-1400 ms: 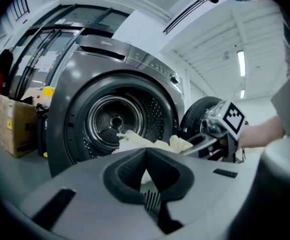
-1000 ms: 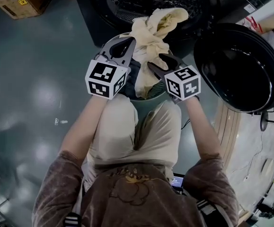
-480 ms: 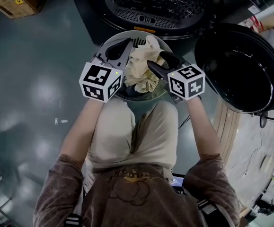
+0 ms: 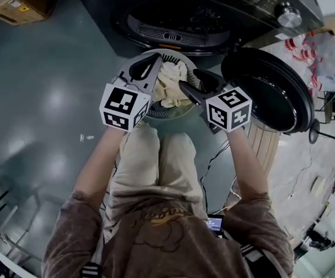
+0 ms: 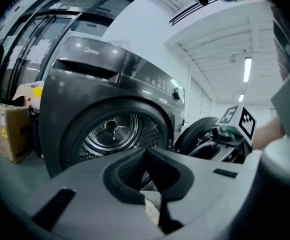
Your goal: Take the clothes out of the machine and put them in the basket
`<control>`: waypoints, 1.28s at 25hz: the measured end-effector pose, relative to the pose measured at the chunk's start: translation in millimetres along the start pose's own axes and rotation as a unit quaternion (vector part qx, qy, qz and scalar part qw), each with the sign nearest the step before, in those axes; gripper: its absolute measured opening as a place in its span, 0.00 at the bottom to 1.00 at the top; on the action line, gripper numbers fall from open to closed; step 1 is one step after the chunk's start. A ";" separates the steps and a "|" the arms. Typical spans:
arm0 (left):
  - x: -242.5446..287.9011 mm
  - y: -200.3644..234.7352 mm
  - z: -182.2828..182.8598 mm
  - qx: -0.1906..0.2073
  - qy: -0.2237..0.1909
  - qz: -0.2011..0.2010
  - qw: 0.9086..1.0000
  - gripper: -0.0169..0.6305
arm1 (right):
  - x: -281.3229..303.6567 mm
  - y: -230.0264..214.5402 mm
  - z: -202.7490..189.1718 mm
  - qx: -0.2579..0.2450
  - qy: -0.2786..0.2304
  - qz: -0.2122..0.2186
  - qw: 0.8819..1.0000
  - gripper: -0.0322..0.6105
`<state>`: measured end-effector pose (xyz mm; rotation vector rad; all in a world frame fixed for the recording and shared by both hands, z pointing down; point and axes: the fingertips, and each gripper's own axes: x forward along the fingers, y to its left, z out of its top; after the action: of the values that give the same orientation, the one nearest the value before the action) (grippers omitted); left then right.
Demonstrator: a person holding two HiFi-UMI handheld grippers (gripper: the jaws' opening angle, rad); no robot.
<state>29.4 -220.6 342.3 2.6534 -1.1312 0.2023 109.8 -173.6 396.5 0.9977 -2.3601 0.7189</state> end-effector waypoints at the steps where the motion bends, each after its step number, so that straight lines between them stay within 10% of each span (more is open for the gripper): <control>1: -5.8 -3.2 21.2 0.000 0.004 -0.003 1.000 0.04 | -13.0 5.2 18.7 0.006 -0.006 -0.002 1.000 0.43; 17: -115.1 -86.6 349.5 0.025 0.021 -0.106 0.994 0.03 | -240.4 124.7 313.3 0.002 -0.165 -0.031 0.986 0.30; 26: -145.7 -124.6 419.3 0.043 -0.025 -0.166 0.985 0.03 | -323.4 153.0 359.7 -0.040 -0.249 -0.078 0.964 0.05; 32: -156.9 -144.0 418.5 0.046 -0.041 -0.171 0.983 0.03 | -351.3 153.1 339.3 -0.022 -0.277 -0.099 0.955 0.04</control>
<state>38.0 -133.8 -119.1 2.9074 -0.6826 0.0817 138.9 -117.8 -111.4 1.5504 -2.6600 0.3310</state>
